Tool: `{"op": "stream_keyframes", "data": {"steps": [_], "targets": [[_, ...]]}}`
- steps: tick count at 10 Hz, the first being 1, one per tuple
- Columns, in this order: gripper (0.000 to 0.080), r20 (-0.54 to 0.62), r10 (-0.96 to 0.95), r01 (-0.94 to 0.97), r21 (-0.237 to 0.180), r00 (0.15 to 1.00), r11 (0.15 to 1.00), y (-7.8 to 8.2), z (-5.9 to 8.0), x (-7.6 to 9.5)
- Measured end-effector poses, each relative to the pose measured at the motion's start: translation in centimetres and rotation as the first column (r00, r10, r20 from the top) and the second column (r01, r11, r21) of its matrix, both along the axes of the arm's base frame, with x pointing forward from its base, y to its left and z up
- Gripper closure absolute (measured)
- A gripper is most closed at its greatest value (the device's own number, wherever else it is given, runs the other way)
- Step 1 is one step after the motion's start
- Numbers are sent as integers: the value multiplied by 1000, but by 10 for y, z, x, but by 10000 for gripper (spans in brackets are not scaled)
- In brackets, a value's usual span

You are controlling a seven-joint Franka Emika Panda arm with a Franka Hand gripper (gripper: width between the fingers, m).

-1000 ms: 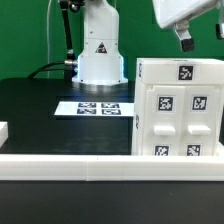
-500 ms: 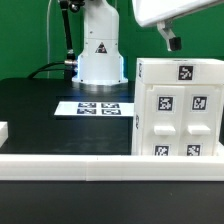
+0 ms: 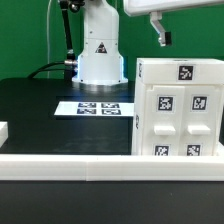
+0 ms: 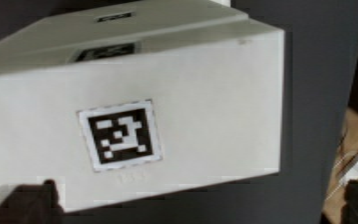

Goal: Assemble cabinet

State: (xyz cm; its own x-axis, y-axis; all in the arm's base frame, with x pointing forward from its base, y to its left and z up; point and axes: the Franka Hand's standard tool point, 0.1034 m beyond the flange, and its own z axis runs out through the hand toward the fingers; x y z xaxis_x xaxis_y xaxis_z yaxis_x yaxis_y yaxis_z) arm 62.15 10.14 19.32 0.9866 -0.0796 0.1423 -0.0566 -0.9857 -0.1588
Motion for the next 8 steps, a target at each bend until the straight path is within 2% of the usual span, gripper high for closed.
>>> {"op": "stream_keyframes", "data": {"steps": [3,4,6,7,8], "targets": [[2,30,189,-187,-43,982,981,-3,-1,1],[2,39,300,-297,-71,953,952,-6,-1,1],[2,30,536,-528,-141,843,838,-12,-1,1],[2,19,601,-590,-168,799,790,-10,-2,0],[2,0,692,-678,-198,722,708,-9,-2,-1]]}}
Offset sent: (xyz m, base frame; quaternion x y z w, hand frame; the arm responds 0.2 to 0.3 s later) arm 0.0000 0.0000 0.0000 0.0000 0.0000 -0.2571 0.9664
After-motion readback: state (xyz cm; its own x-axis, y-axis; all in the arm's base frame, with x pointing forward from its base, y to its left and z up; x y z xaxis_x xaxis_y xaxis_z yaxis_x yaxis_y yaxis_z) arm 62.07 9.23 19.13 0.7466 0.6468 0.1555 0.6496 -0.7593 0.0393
